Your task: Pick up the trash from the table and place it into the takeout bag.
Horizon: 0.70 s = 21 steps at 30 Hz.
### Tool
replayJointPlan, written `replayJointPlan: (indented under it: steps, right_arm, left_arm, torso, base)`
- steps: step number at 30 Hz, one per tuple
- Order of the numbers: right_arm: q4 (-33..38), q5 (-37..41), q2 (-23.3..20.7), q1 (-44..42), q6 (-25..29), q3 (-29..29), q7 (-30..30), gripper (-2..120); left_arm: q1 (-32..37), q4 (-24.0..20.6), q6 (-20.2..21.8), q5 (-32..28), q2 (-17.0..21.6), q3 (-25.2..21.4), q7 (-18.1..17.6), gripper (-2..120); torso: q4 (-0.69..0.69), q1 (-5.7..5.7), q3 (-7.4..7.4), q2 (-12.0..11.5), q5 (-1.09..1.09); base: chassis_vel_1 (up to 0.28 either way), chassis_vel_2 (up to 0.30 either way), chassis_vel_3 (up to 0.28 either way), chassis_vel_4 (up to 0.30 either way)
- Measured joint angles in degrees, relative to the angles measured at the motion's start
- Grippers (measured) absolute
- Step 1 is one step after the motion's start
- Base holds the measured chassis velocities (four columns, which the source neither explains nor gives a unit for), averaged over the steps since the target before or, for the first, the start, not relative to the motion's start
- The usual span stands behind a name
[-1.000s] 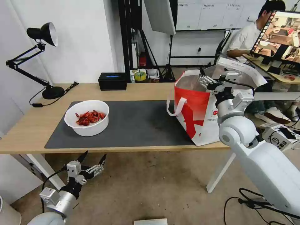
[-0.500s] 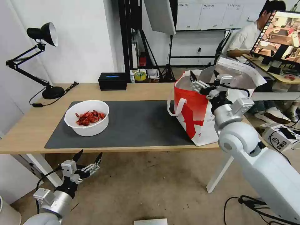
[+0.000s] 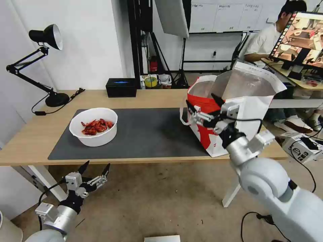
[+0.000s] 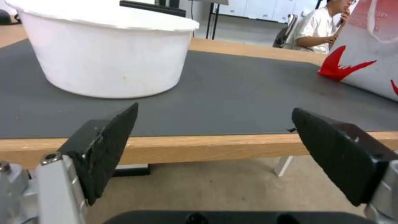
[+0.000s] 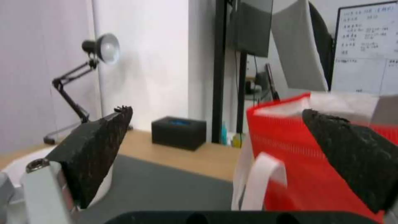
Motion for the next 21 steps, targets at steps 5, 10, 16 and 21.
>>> replayJointPlan:
  steps: [5,10,16,21]
  right_arm:
    - [0.9,-2.8,1.1,-6.6,0.6,1.6,-0.7,100]
    - [1.2,-7.4,2.6,-13.9,2.4,3.0,-1.3,100]
    - [-0.1,-14.4,4.1,-21.5,5.9,3.2,-1.4,100]
    - [-1.1,-18.1,5.7,-26.6,8.5,3.2,-1.3,100]
  left_arm:
    - [0.3,-0.4,0.0,0.0,-0.1,-0.3,0.0,100]
    - [0.6,-0.5,-0.2,0.1,-0.2,-0.5,0.1,100]
    - [1.0,-0.6,-0.3,0.3,-0.5,-0.5,0.3,100]
    - [1.3,-0.3,-0.4,0.3,-0.4,-0.7,0.4,100]
  torso:
    - [-0.01,0.0,0.0,0.0,0.01]
    - [-0.01,0.0,0.0,0.0,0.01]
    - [0.0,0.0,0.0,0.0,0.0]
    - [-0.01,0.0,0.0,0.0,0.0]
  base:
    - [0.0,0.0,0.0,0.0]
    - [0.0,0.0,0.0,0.0]
    - [0.0,0.0,0.0,0.0]
    - [0.0,0.0,0.0,0.0]
